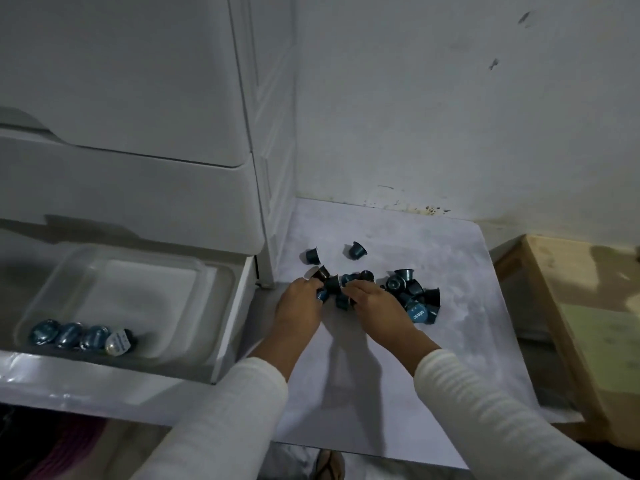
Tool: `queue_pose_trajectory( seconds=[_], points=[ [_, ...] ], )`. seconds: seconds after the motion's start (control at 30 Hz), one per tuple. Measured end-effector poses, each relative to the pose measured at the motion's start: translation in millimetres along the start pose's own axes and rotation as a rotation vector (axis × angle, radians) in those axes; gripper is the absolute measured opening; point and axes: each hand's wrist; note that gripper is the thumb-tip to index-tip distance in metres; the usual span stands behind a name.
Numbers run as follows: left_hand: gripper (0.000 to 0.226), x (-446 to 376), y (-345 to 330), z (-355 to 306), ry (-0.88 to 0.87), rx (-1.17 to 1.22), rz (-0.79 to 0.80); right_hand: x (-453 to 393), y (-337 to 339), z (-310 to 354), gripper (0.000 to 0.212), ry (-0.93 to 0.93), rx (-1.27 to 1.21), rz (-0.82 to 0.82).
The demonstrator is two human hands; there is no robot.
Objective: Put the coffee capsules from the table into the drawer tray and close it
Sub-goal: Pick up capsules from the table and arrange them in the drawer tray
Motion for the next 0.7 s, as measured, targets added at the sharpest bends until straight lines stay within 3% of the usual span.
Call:
queue_pose_trajectory(
  seconds=[0.23,0.7],
  points=[
    [0.021,-9,-22,8,0.053,0.053,-0.102,-24,-10,-10,0.025,0.005,-0.081,0.101],
    [0.024,-19,6,6,0.199,0.309,-0.234,-42,15,-10,0.008,-0.258,-0.413,0.229]
  ],
)
Point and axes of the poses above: each hand's wrist, its own x-axis away from the middle knuckle, its own y-axis out of the back of the hand, z = x × y, and after that the axes turned 15 degrees about -y, right-handed
